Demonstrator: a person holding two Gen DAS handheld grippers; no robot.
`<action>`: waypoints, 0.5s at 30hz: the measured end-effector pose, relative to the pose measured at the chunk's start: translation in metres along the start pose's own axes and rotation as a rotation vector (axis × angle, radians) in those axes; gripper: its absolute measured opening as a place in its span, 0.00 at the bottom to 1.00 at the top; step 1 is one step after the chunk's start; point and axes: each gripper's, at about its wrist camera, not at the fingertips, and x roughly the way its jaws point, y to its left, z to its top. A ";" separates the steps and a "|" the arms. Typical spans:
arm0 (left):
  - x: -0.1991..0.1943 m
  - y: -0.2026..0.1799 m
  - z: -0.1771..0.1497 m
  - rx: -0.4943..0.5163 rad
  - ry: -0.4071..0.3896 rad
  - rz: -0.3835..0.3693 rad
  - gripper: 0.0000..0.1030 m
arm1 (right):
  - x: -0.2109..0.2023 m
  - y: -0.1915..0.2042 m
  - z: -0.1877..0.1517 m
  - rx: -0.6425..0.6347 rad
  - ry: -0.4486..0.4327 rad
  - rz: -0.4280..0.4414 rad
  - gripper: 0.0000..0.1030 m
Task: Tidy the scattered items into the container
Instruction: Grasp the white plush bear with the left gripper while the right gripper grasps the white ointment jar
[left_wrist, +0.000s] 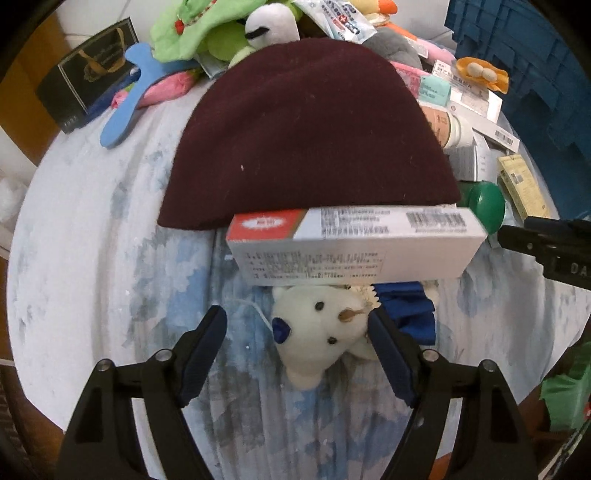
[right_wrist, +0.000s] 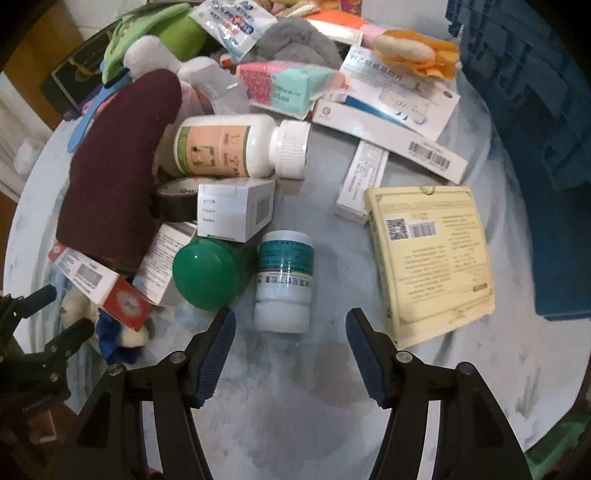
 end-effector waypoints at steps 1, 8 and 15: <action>0.001 -0.001 0.001 -0.003 -0.002 -0.007 0.76 | 0.002 0.001 0.000 -0.003 0.001 -0.002 0.61; -0.002 -0.007 -0.002 0.006 -0.018 -0.081 0.51 | 0.016 0.007 0.000 -0.037 0.018 -0.011 0.34; -0.004 -0.011 -0.002 0.021 -0.024 -0.071 0.47 | 0.016 0.007 -0.001 -0.047 0.021 0.000 0.32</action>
